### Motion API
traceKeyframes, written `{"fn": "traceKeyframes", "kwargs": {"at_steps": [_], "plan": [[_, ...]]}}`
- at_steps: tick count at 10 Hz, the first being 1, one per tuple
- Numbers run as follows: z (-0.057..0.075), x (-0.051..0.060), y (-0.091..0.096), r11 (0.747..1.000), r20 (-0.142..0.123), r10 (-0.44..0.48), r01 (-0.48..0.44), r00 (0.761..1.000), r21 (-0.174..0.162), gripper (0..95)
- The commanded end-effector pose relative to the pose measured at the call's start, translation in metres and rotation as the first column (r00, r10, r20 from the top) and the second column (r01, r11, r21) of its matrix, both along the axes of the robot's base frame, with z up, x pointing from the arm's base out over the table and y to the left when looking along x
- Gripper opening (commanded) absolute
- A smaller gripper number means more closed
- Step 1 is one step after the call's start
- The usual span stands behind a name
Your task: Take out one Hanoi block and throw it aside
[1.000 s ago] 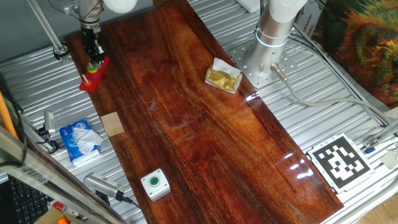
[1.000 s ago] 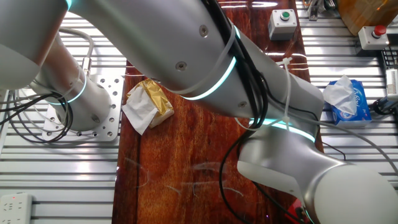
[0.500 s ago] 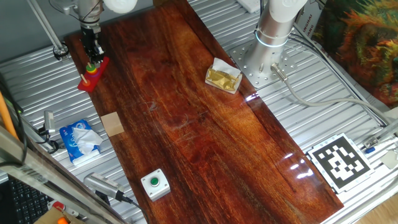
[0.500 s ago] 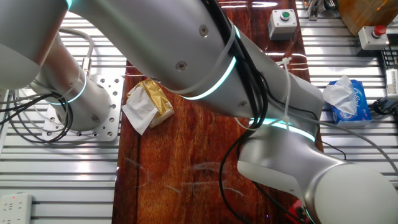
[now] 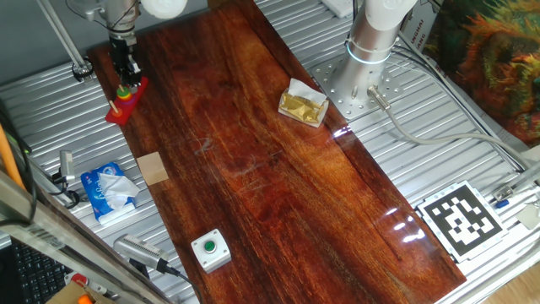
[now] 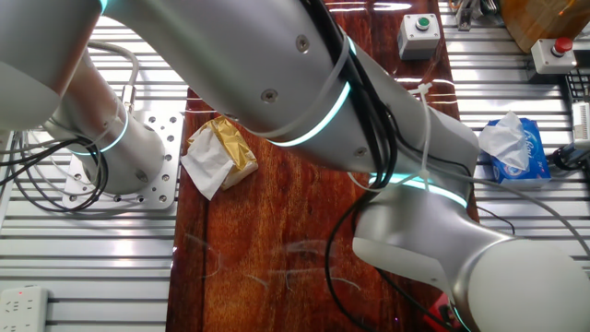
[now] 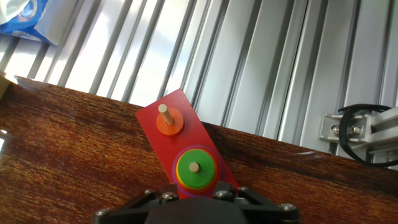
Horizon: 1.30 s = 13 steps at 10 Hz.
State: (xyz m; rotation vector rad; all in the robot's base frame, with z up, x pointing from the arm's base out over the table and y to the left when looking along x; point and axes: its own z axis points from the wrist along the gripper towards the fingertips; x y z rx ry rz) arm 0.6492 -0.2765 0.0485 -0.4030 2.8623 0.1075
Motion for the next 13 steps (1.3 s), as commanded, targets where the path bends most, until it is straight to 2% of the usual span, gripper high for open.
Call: {"fn": "traceKeyframes", "kwargs": {"at_steps": [1,2,3,7,9,12,13], "plan": [[0.0022,-0.0004,0.0002,1.0,-0.004,-0.005,0.005,1.0,-0.002,57.0],[0.0022,-0.0004,0.0002,1.0,-0.006,-0.009,0.009,1.0,-0.001,57.0],[0.0027,-0.0004,0.0003,1.0,-0.009,-0.021,0.021,1.0,0.003,76.0],[0.0031,-0.0005,0.0002,1.0,-0.021,-0.023,0.023,1.0,-0.003,76.0],[0.0031,-0.0005,0.0002,1.0,-0.019,-0.028,0.028,0.999,-0.001,76.0],[0.0031,-0.0005,0.0002,0.999,-0.032,-0.035,0.035,0.999,-0.011,76.0],[0.0031,-0.0005,0.0002,0.999,-0.045,-0.046,0.045,0.998,-0.013,57.0]]}}
